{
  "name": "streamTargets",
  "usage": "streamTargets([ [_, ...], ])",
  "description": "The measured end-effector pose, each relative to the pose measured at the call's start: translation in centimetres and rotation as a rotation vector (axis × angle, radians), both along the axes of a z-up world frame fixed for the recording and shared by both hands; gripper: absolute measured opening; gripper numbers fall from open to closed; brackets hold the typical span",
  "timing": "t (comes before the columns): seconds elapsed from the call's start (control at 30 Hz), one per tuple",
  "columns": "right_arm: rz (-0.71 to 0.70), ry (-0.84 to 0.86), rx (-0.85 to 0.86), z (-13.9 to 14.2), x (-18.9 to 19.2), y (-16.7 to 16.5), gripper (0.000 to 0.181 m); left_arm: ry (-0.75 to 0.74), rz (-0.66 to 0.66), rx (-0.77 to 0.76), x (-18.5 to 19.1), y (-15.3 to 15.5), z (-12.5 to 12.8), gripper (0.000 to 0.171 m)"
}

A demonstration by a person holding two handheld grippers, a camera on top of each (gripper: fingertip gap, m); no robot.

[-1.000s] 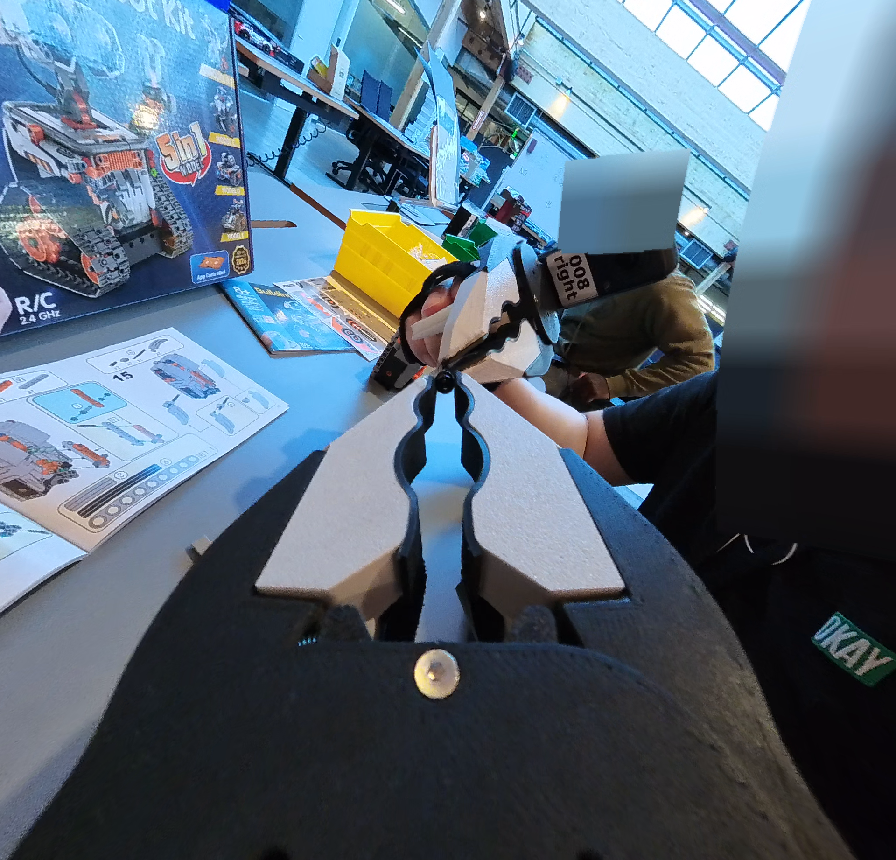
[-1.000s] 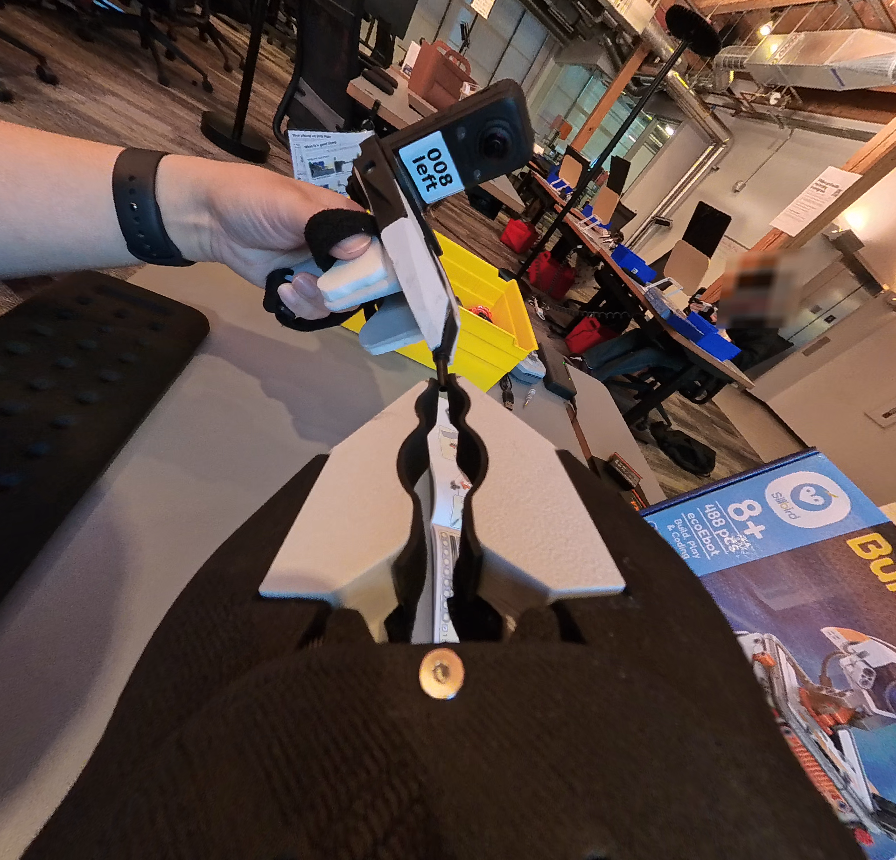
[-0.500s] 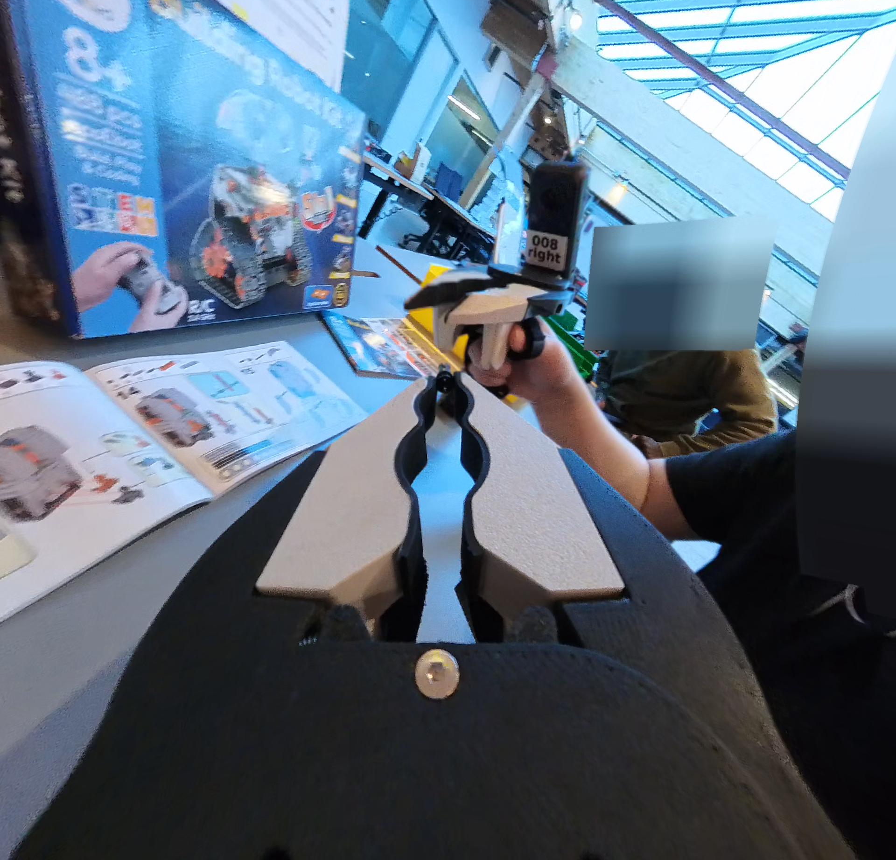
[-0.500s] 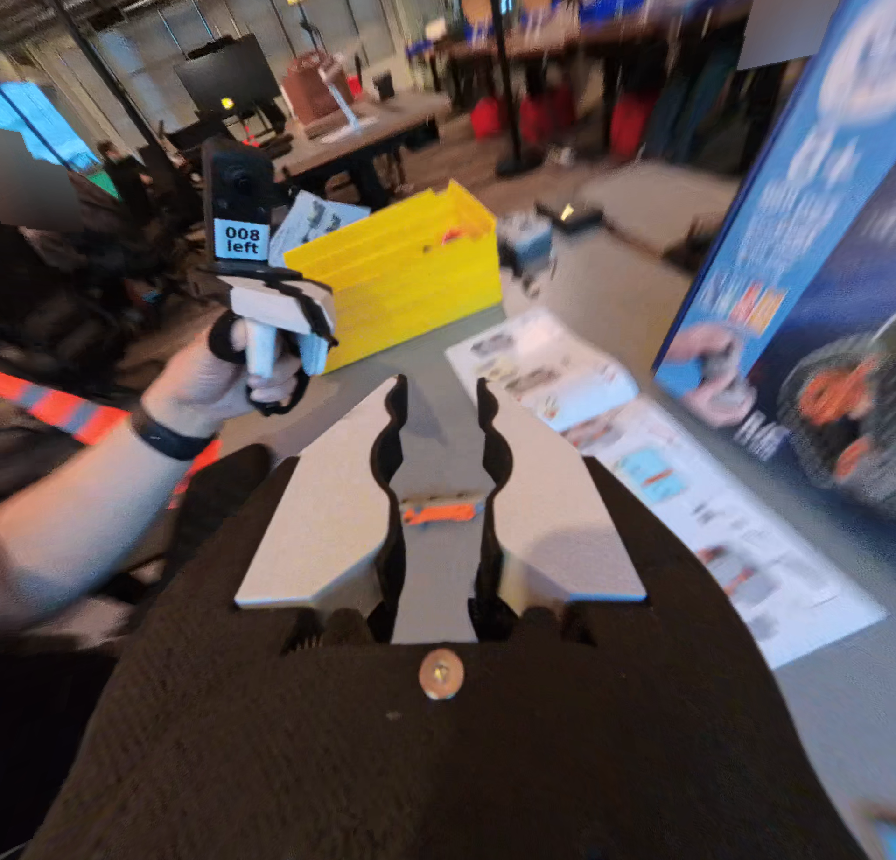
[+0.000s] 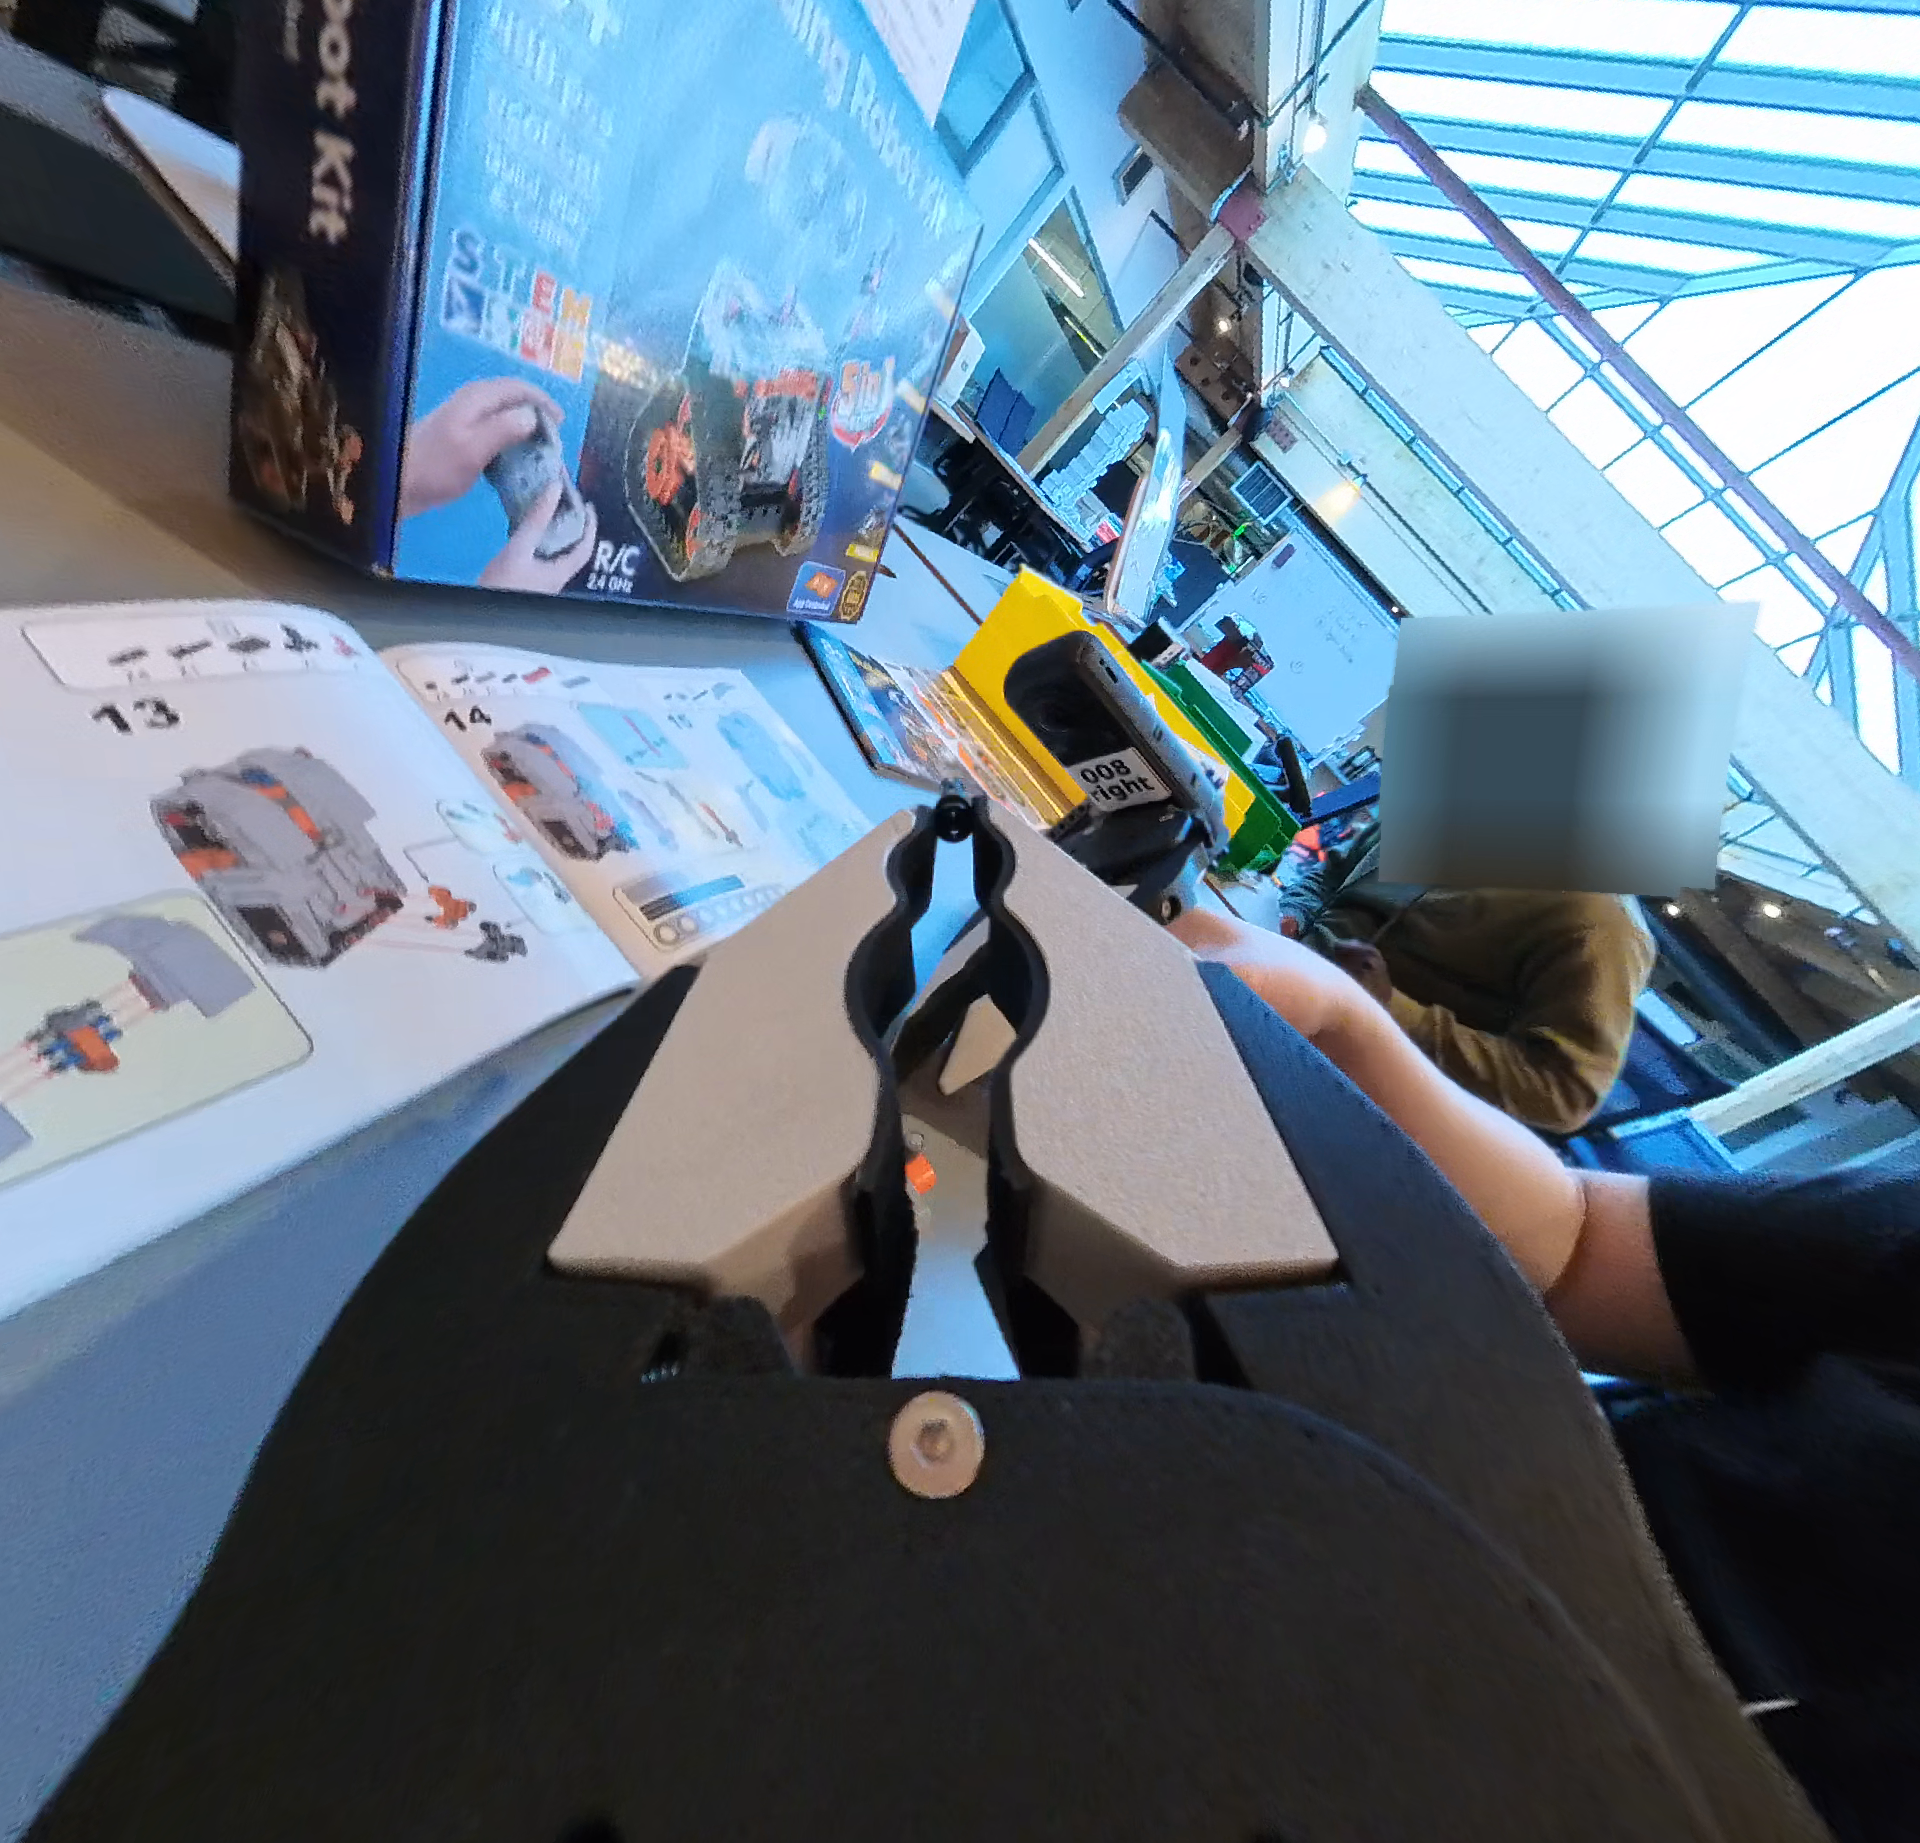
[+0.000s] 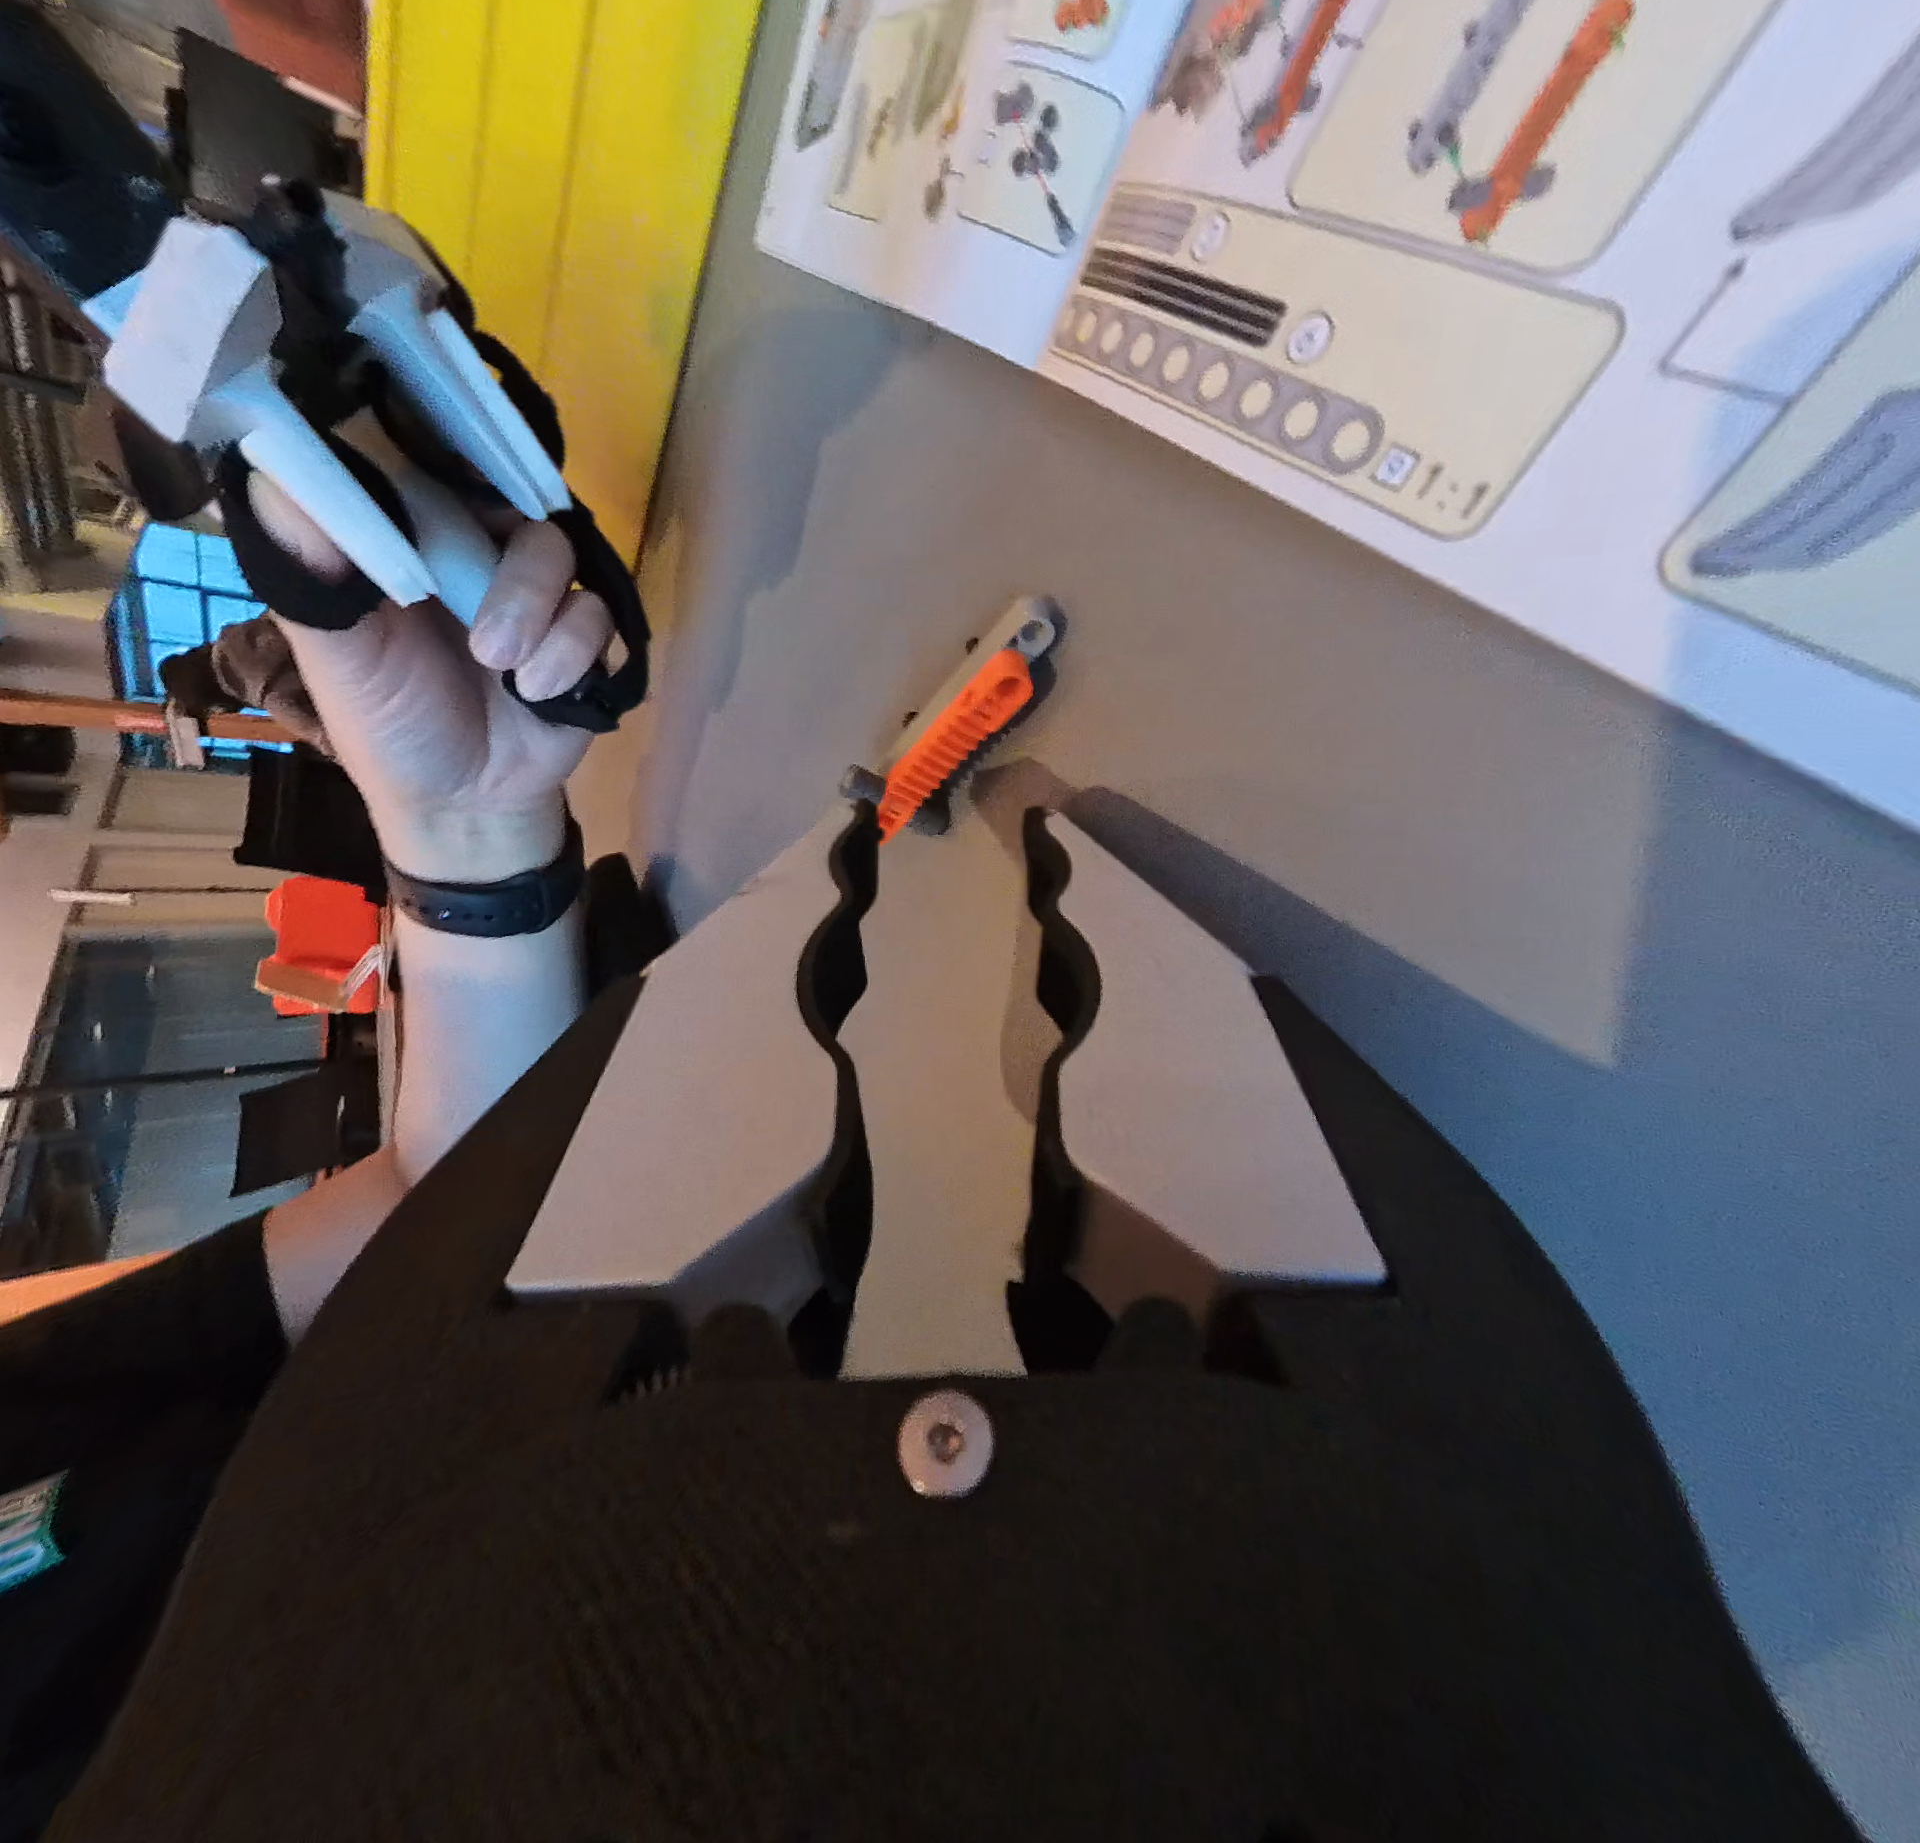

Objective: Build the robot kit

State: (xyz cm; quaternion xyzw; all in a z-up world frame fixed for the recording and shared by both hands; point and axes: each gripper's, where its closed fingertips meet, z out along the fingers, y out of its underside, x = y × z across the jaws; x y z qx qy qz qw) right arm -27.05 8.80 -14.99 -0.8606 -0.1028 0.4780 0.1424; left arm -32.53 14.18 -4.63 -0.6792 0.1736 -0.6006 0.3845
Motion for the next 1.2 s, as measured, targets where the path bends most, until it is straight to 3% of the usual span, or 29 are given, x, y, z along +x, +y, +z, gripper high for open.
streamTargets([
  [0.23,-0.137,0.052,-0.057,-0.2,-0.8,0.8,0.023,-0.087,-0.022,-0.006,-0.4,-0.6,1.1,0.003],
  [0.43,-0.137,0.022,-0.109,-0.9,-2.6,1.3,0.008,-0.133,-0.054,0.031,-0.2,-1.4,2.6,0.003],
  [0.53,-0.094,0.033,-0.080,0.1,-3.8,1.8,0.006,-0.164,-0.053,0.043,-0.6,-1.6,3.3,0.003],
  [0.63,0.058,-0.156,0.078,1.8,-1.9,1.1,0.005,-0.171,-0.043,0.042,-1.0,-1.8,3.3,0.002],
  [0.8,0.409,-0.812,0.316,2.8,5.5,-0.1,0.005,-0.147,-0.050,0.048,-0.6,-1.9,3.1,0.003],
  [0.87,0.521,-0.969,0.343,2.7,7.0,-0.8,0.005,-0.139,-0.056,0.054,-0.4,-2.0,3.2,0.003],
  [1.0,0.614,-1.017,0.313,1.3,7.0,-1.7,0.005,-0.137,-0.052,0.055,-0.5,-2.2,3.1,0.003],
  [1.2,0.634,-0.990,0.260,-0.2,6.7,-2.4,0.006,-0.144,-0.051,0.047,-0.7,-2.1,3.0,0.003],
])
